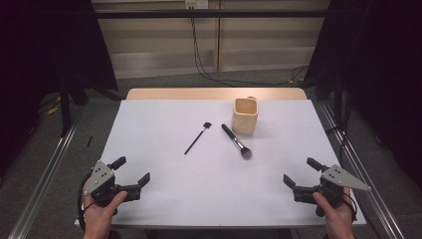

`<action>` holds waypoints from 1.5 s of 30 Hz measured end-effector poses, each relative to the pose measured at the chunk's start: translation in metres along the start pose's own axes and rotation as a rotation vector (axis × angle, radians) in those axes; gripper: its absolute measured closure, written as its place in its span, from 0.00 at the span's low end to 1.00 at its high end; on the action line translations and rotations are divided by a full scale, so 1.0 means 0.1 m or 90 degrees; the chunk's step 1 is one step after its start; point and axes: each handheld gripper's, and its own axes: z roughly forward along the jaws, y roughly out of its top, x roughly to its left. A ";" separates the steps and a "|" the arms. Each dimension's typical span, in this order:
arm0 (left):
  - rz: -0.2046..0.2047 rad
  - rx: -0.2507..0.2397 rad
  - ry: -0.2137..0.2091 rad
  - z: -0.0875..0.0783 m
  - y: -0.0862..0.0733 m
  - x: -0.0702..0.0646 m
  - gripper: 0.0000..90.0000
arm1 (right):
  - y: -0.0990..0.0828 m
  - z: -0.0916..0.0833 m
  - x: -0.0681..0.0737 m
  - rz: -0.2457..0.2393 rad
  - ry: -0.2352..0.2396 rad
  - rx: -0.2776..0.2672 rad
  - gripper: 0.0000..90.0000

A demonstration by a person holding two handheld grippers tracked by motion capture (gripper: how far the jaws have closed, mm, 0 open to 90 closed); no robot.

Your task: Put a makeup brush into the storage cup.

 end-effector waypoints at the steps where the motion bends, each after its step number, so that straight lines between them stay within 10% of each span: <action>1: 0.004 0.000 0.000 0.00 0.00 0.00 0.02 | 0.00 0.00 0.00 -0.002 -0.002 0.001 0.00; 45: 0.022 0.003 -0.025 0.39 0.34 0.00 0.04 | -0.01 0.10 0.06 0.006 0.026 0.008 0.00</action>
